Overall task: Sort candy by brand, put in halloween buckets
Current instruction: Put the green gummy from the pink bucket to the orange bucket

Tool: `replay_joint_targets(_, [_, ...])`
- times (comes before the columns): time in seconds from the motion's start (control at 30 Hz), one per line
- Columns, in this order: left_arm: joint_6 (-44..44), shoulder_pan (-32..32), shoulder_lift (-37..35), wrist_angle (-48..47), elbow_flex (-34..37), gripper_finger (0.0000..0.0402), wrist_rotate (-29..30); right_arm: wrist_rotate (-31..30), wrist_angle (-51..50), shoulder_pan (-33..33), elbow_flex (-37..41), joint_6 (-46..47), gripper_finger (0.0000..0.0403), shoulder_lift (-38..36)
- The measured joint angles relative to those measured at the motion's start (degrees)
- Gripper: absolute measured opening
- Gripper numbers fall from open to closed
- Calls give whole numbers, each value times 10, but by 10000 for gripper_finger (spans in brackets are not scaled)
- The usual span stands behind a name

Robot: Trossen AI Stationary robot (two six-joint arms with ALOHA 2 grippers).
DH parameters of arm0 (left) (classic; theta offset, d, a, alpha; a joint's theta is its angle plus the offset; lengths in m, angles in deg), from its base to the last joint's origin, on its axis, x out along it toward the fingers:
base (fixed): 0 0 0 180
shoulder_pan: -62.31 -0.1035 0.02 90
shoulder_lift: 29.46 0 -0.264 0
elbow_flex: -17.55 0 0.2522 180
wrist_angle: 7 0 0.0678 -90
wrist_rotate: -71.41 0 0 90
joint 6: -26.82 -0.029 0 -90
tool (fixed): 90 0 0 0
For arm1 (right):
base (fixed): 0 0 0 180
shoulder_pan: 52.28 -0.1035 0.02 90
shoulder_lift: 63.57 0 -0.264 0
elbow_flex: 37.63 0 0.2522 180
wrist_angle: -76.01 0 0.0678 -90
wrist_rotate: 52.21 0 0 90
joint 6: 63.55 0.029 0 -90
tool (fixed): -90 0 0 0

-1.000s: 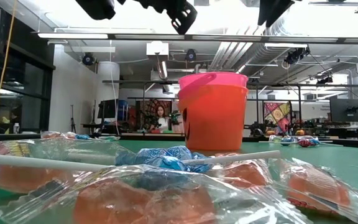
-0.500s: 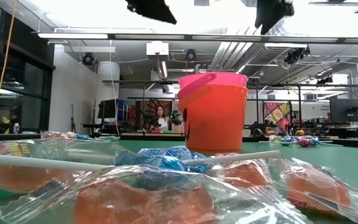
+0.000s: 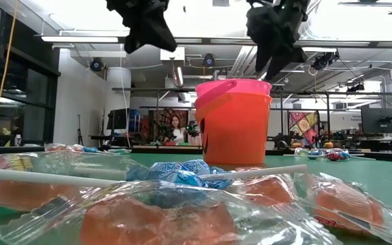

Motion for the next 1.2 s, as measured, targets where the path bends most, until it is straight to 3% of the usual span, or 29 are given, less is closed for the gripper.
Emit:
replay_joint_targets(0.13, [21,1,1,-15,0,78,0,-38,16,-8,-1,-21,177,25])
replay_joint_targets(0.4, [39,0,-3,-17,0,135,-1,-43,25,-5,-2,-36,177,61])
replay_joint_targets(0.57, [41,0,-3,-16,0,140,0,-54,27,-6,-2,-40,165,61])
replay_joint_targets(0.9, [41,-2,-3,-15,0,140,1,-53,28,-6,-2,-40,82,66])
replay_joint_targets(1.2, [40,-2,-3,-15,0,140,1,-27,28,-7,-1,-38,66,83])
